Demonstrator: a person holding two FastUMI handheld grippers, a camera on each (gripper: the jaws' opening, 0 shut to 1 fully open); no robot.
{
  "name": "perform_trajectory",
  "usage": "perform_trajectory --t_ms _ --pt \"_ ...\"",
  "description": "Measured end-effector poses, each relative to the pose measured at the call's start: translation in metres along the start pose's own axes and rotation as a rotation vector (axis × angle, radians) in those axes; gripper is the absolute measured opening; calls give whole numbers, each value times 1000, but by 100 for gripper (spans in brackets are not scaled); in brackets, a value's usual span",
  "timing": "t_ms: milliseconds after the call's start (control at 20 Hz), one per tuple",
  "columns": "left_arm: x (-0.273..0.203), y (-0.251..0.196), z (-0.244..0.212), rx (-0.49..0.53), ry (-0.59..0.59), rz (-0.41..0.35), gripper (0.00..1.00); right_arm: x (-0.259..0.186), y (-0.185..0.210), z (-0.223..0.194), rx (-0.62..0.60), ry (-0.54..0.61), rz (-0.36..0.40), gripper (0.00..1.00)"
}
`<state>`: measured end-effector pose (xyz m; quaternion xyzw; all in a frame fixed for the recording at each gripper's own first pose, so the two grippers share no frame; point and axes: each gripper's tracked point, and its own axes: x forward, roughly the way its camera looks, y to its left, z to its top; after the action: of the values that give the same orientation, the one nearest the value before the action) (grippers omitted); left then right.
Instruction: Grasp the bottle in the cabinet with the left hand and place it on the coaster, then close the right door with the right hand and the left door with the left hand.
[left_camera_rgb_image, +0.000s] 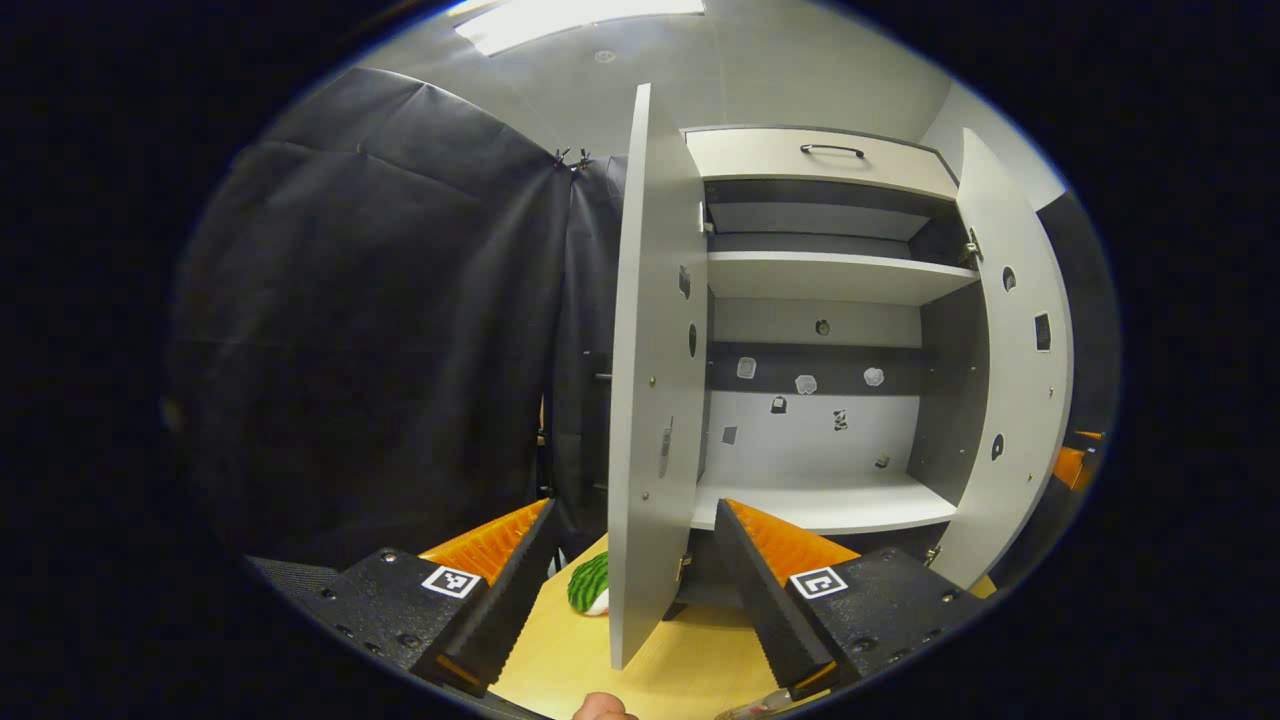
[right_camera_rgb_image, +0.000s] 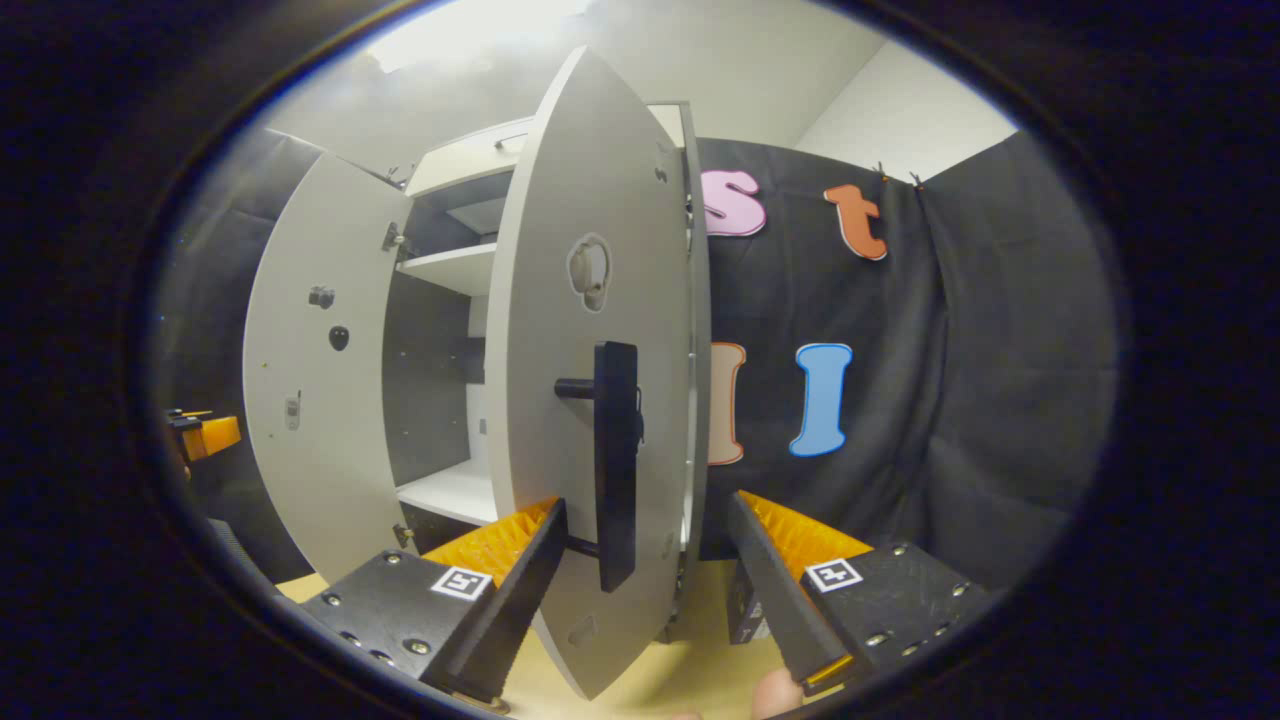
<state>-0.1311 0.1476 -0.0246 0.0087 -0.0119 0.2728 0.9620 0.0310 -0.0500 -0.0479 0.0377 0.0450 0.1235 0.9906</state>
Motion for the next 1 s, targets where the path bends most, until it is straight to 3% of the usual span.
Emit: perform_trajectory --t_ms 250,500,600,650,700,800,850,900,950,1000 --pt "0 0 -5 -39 6 -20 96 15 11 5 -22 -7 32 98" --pt "-1 0 -8 -43 19 -14 93 25 39 1 -50 -3 85 98" --pt "-1 5 -9 -35 23 3 96 24 64 -1 -44 2 165 99" --pt "-1 9 -11 -35 26 16 96 21 79 -2 -35 5 212 94" --pt "0 16 -13 -37 29 33 96 19 91 -2 -32 8 244 98" --pt "4 31 -16 -44 40 72 96 15 110 -4 -40 9 288 98" --pt "6 37 -17 -49 43 90 93 13 118 -6 -41 12 305 94" --pt "9 44 -17 -54 44 105 93 11 126 -9 -40 17 320 99" --pt "14 50 -18 -61 45 117 97 9 132 -12 -36 26 333 94" --pt "19 57 -18 -65 46 126 97 6 136 -15 -31 34 340 99"
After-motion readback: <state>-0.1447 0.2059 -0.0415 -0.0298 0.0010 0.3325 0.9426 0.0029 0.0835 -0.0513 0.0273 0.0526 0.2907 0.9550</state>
